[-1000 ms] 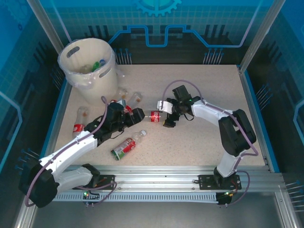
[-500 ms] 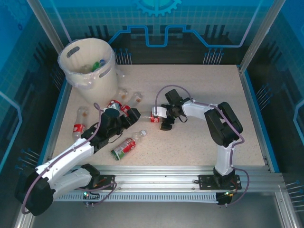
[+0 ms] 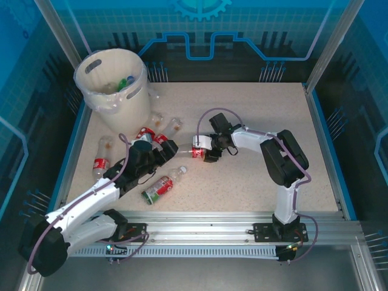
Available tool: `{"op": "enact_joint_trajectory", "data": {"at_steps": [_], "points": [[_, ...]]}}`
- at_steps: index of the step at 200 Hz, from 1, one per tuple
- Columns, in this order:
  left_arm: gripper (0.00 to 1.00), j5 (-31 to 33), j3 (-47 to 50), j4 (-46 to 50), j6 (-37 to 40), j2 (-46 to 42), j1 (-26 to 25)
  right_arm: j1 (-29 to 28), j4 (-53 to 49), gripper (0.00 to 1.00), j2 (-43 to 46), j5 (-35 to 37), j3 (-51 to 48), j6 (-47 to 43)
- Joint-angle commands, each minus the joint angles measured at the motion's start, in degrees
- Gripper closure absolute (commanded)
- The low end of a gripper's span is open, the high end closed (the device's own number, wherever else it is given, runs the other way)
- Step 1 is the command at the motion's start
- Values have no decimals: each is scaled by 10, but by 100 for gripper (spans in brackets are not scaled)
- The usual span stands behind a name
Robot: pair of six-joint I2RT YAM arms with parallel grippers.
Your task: Put the plastic bottles in the bin
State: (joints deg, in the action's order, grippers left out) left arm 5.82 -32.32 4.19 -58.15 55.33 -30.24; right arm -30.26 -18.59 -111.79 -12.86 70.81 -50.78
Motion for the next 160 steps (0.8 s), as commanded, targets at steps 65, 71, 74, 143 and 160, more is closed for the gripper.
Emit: {"op": "enact_joint_trajectory", "data": {"at_steps": [65,71,74,143,160], "points": [[1,-56,-7,-84,6,31,1,13,-32,41,218,93,-123,243],[1,-67,-13,-94,12,41,2,12,-34,43,240,104,-133,285],[1,-72,-18,-96,15,47,4,10,-35,45,250,109,-137,309],[1,-177,-93,-276,-7,224,-7,-18,6,59,455,126,-287,591],[1,-173,-107,-294,-10,251,-24,-35,6,59,474,135,-301,597]]}}
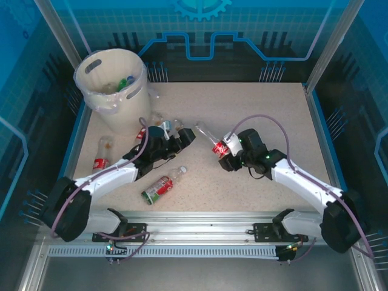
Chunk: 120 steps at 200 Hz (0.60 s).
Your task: Put the plastic bottles in the bin
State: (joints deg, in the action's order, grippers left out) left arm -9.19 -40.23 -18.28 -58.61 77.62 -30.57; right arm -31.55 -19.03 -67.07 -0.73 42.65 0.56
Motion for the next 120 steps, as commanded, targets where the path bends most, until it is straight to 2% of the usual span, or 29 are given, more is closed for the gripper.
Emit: {"op": "enact_joint_trajectory", "data": {"at_steps": [1,77,95,120], "points": [[1,-23,-30,-70,-6,30,-21,-23,11,59,28,14,-20,84],[2,-22,-57,-118,-42,114,-46,-58,88,59,45,-21,-68,123],[10,-23,-62,-120,-44,123,-47,-62,95,59,37,-25,-68,127],[27,-18,-58,-126,-48,123,-48,-67,96,58,29,-19,-66,127]]}}
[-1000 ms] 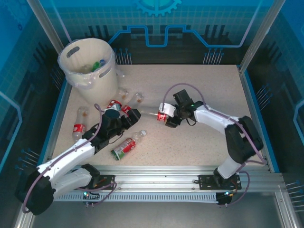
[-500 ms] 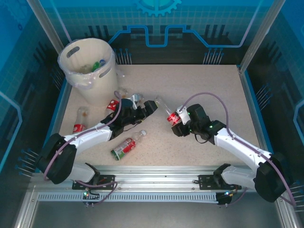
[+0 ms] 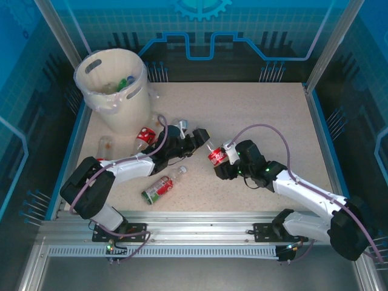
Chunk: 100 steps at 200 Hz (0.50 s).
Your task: Put the plastic bottles in the bin
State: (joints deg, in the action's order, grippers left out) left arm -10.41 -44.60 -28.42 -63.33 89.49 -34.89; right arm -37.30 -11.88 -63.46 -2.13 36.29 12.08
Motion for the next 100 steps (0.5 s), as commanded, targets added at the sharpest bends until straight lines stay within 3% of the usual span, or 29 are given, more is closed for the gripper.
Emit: {"op": "enact_joint_trajectory", "data": {"at_steps": [1,53,100], "points": [[27,-6,-14,-24,0,5,-4,-9,25,58,-7,-5,-3,12],[47,2,-10,-19,1,4,-4,-14,27,51,-11,-13,-2,9],[48,9,-12,-3,11,1,-1,-13,5,22,16,-11,3,-11]]}}
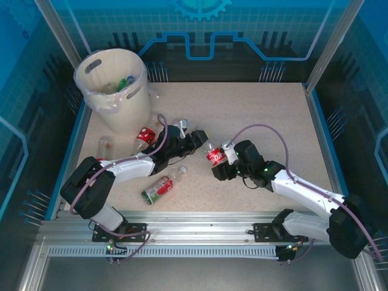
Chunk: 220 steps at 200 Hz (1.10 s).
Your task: Put the plastic bottles in the bin
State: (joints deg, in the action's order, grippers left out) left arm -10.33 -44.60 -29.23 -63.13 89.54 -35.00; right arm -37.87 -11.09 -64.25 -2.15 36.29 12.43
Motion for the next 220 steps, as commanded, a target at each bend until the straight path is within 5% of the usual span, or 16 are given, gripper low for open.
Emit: {"op": "enact_joint_trajectory", "data": {"at_steps": [1,65,89,156,194,220], "points": [[48,8,-11,6,10,0,0,-7,-3,22,25,-11,3,-15],[49,7,-53,66,63,-20,14,17,-54,0,105,19,13,-41],[55,-14,-119,130,114,-44,62,32,-42,0,159,122,-5,-26],[60,-21,-418,348,327,-68,204,52,-35,0,167,114,-40,7],[84,42,-459,287,366,-93,308,52,-43,0,177,127,-44,6],[88,120,-458,255,399,-101,361,52,-44,0,178,122,-45,8]]}}
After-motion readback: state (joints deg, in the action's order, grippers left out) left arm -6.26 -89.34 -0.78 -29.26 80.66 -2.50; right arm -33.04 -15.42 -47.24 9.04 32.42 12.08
